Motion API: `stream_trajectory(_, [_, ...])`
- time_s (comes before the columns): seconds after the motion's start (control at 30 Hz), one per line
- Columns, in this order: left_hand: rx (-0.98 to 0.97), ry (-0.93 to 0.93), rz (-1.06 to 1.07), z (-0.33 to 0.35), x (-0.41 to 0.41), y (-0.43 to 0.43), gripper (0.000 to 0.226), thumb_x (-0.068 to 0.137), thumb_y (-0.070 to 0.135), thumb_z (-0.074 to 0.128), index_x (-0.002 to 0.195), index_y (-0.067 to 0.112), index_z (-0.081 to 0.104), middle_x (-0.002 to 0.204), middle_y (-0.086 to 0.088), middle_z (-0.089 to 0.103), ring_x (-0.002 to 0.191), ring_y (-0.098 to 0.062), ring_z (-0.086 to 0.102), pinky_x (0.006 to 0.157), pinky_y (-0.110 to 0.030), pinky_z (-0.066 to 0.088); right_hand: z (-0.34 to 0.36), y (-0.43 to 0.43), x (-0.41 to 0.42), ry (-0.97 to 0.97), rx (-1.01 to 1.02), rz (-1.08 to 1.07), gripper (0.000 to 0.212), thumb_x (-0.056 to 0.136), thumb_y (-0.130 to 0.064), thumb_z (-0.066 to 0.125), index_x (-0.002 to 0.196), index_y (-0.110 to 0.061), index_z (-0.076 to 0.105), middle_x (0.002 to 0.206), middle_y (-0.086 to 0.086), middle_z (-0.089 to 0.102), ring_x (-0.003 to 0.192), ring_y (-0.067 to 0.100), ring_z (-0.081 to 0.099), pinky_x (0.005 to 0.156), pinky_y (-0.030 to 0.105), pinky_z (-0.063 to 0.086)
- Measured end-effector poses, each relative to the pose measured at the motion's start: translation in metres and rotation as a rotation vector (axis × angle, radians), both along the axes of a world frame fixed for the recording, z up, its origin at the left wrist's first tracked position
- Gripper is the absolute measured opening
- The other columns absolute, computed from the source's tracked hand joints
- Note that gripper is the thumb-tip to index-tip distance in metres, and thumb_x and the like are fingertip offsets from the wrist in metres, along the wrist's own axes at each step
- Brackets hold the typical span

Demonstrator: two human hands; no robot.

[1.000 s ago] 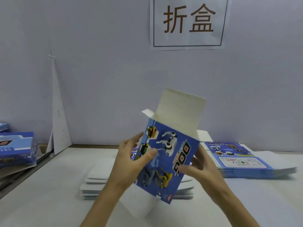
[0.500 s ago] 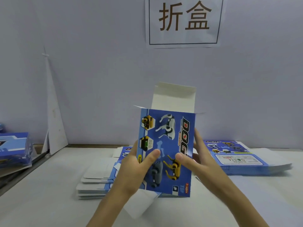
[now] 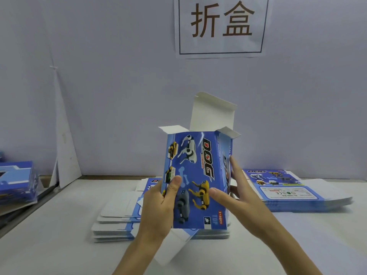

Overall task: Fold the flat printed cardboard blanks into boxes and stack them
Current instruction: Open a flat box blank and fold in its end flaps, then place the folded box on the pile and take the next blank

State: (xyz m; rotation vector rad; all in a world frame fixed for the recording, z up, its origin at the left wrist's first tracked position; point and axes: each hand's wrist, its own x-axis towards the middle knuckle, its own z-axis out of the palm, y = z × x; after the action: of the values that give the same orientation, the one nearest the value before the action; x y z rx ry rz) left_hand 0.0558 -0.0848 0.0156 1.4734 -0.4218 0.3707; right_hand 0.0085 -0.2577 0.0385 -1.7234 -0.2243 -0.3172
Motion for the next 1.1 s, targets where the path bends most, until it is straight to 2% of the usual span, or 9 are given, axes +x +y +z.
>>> stream_trajectory(0.1, [-0.006, -0.023, -0.009, -0.001, -0.001, 0.000, 0.039, 0.072, 0.058, 0.056, 0.091, 0.025, 0.065, 0.080, -0.001, 0.073, 0.076, -0.021, 0.070, 0.060, -0.029, 0.057, -0.001, 0.001, 0.001, -0.010, -0.043, -0.029, 0.101, 0.058, -0.062, 0.073, 0.137, -0.062, 0.010, 0.141, -0.021, 0.037, 0.120, 0.008, 0.054, 0.086, 0.035, 0.057])
stream_trajectory(0.2, [0.009, -0.012, 0.012, -0.003, 0.002, 0.001, 0.037, 0.076, 0.055, 0.052, 0.084, 0.022, 0.067, 0.074, -0.010, 0.069, 0.073, -0.034, 0.066, 0.064, -0.045, 0.058, -0.003, 0.005, 0.001, -0.008, -0.052, -0.080, 0.115, 0.055, -0.066, 0.074, 0.147, -0.049, 0.008, 0.148, -0.012, 0.034, 0.127, 0.014, 0.048, 0.091, 0.035, 0.055])
stream_trajectory(0.3, [0.063, -0.072, -0.016, 0.000, -0.002, 0.001, 0.038, 0.074, 0.056, 0.049, 0.084, 0.023, 0.065, 0.061, 0.007, 0.066, 0.059, -0.011, 0.064, 0.055, -0.021, 0.054, -0.007, 0.010, 0.001, 0.007, -0.043, -0.088, 0.118, 0.052, -0.059, 0.073, 0.148, -0.046, 0.005, 0.146, -0.011, 0.036, 0.126, 0.016, 0.050, 0.091, 0.039, 0.055])
stream_trajectory(0.5, [0.215, 0.076, -0.341, 0.007, 0.019, 0.036, 0.072, 0.073, 0.051, 0.072, 0.138, 0.040, 0.043, 0.129, 0.010, 0.060, 0.118, -0.010, 0.057, 0.092, -0.026, 0.050, -0.010, 0.001, 0.006, 0.004, 0.253, 0.104, 0.075, 0.060, -0.029, 0.085, 0.124, -0.047, 0.048, 0.116, -0.009, 0.067, 0.099, 0.020, 0.070, 0.067, 0.030, 0.059])
stream_trajectory(0.6, [0.233, 0.131, -0.457, 0.012, 0.021, 0.055, 0.074, 0.071, 0.050, 0.068, 0.139, 0.040, 0.042, 0.130, 0.008, 0.060, 0.116, -0.012, 0.059, 0.090, -0.027, 0.052, -0.009, 0.006, 0.007, 0.045, 0.306, 0.170, 0.086, 0.045, -0.044, 0.090, 0.121, -0.046, 0.050, 0.111, -0.012, 0.069, 0.098, 0.020, 0.070, 0.067, 0.031, 0.059])
stream_trajectory(0.73, [0.017, 0.238, -0.414, 0.016, 0.025, 0.076, 0.044, 0.071, 0.047, 0.069, 0.106, 0.022, 0.071, 0.109, -0.001, 0.071, 0.102, -0.017, 0.067, 0.084, -0.034, 0.055, -0.010, 0.021, 0.020, 0.153, 0.341, 0.147, 0.075, 0.052, -0.066, 0.080, 0.120, -0.052, 0.050, 0.111, -0.014, 0.068, 0.101, 0.018, 0.066, 0.090, 0.044, 0.050])
stream_trajectory(0.8, [-0.065, 0.348, -0.254, 0.018, 0.030, 0.090, 0.052, 0.065, 0.051, 0.077, 0.105, 0.019, 0.070, 0.110, -0.005, 0.070, 0.101, -0.023, 0.067, 0.089, -0.047, 0.054, -0.022, 0.027, 0.016, 0.189, 0.295, 0.107, 0.030, 0.090, -0.043, 0.058, 0.120, -0.039, 0.054, 0.119, -0.006, 0.064, 0.105, 0.020, 0.060, 0.100, 0.045, 0.040])
stream_trajectory(0.9, [-0.322, 0.415, -0.012, 0.033, 0.044, 0.121, 0.046, 0.072, 0.046, 0.071, 0.110, 0.020, 0.067, 0.110, -0.008, 0.070, 0.091, -0.028, 0.068, 0.075, -0.044, 0.058, -0.044, 0.034, 0.024, 0.216, -0.085, 0.085, 0.027, 0.091, -0.030, 0.059, 0.117, -0.038, 0.056, 0.129, -0.008, 0.058, 0.114, 0.009, 0.055, 0.099, 0.030, 0.038])
stream_trajectory(1.1, [-1.095, -0.036, 0.118, 0.107, 0.082, 0.209, 0.066, 0.091, 0.052, 0.052, 0.147, 0.023, 0.032, 0.147, -0.007, 0.039, 0.135, -0.026, 0.038, 0.110, -0.047, 0.033, -0.058, 0.047, 0.037, 0.188, -0.649, 0.107, 0.040, 0.092, -0.037, 0.059, 0.122, -0.051, 0.038, 0.134, -0.019, 0.040, 0.120, 0.002, 0.039, 0.098, 0.017, 0.031])
